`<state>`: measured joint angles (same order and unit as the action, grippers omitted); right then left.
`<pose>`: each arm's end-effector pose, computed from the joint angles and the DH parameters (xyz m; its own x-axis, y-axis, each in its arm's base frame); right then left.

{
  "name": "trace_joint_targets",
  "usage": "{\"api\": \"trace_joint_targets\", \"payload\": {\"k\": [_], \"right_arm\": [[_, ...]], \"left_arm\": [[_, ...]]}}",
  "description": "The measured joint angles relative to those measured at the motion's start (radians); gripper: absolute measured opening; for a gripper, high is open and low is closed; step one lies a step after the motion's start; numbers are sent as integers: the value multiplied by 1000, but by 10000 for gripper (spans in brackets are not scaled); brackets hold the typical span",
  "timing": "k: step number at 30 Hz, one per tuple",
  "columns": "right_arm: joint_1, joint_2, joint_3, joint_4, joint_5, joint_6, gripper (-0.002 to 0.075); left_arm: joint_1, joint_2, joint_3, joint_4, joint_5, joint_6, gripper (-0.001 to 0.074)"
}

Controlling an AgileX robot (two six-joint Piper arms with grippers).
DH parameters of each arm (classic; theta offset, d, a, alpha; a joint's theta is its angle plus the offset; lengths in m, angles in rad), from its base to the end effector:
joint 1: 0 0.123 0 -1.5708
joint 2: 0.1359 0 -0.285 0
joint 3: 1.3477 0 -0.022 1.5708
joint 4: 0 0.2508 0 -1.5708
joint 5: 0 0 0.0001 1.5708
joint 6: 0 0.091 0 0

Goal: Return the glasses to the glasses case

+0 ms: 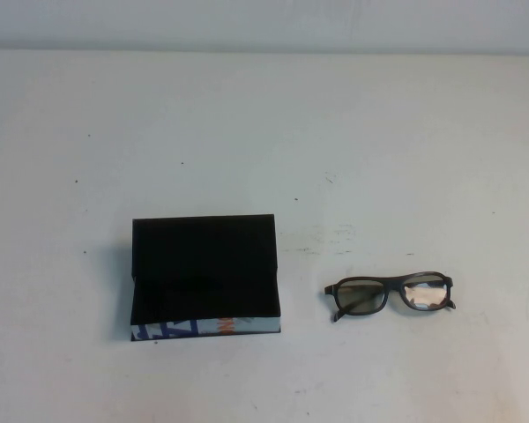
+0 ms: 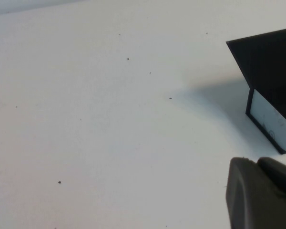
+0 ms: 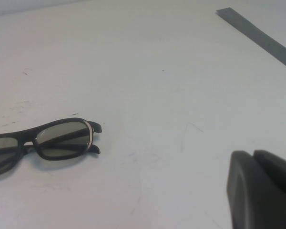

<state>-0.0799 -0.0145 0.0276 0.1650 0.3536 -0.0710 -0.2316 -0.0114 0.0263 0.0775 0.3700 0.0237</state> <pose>0.0532 0.0009 0.1732 -0.2677 0.1054 -0.9577 0.0477 0.9942 0.0961 0.0519 -0.0096 0.1718 -0.2638 0.1606 -0.9511 0.2297 0.9681 0.0998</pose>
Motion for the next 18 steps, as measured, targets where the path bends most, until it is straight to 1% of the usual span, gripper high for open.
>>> {"api": "trace_joint_targets", "payload": {"k": [8, 14, 18], "right_arm": [[0, 0, 0, 62, -5, 0, -13], [0, 0, 0, 276, -99, 0, -13], [0, 0, 0, 511, -189, 0, -13]], "left_arm": [[0, 0, 0, 0, 0, 0, -1], [0, 0, 0, 0, 0, 0, -1], [0, 0, 0, 0, 0, 0, -1]]}}
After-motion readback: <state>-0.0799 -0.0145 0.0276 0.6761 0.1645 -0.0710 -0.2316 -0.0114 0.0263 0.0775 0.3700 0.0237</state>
